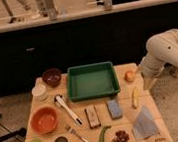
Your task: Place apple in paper cup
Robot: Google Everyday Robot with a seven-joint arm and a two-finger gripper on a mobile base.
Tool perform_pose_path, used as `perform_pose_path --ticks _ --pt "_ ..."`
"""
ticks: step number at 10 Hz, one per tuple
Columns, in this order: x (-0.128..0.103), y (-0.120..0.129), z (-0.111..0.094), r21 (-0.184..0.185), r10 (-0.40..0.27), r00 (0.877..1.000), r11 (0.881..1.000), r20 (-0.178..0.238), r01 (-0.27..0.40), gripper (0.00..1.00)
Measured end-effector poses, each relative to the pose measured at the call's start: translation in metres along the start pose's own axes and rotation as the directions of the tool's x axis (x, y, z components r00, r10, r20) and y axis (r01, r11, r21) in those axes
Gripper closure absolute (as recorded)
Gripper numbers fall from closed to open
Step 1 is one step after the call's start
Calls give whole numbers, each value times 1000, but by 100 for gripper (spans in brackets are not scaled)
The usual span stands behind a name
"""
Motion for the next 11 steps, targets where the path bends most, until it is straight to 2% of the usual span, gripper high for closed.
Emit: perform_pose_path --ticks 1,2,3,4,5,6,7,8,9,10,11 --pt "-1 -6 6 -20 -108 994 994 10 108 37" --pt "2 -9 12 -39 -214 977 976 15 214 37" --pt "5 -11 16 -52 -304 952 951 20 305 37" --pt "7 -13 20 -69 -428 904 901 21 428 37" --pt "7 -14 24 -81 -504 863 860 26 504 37" --pt "8 -16 26 -87 -555 831 827 29 555 37" --pt "9 -15 28 -95 -593 805 799 32 593 37" --pt "11 -15 29 -101 -616 787 781 35 616 37" --pt "11 -15 29 -102 -622 782 776 36 622 37" --pt "10 -15 30 -101 -623 782 776 37 623 37" --pt "10 -17 30 -88 -633 774 769 31 633 37"
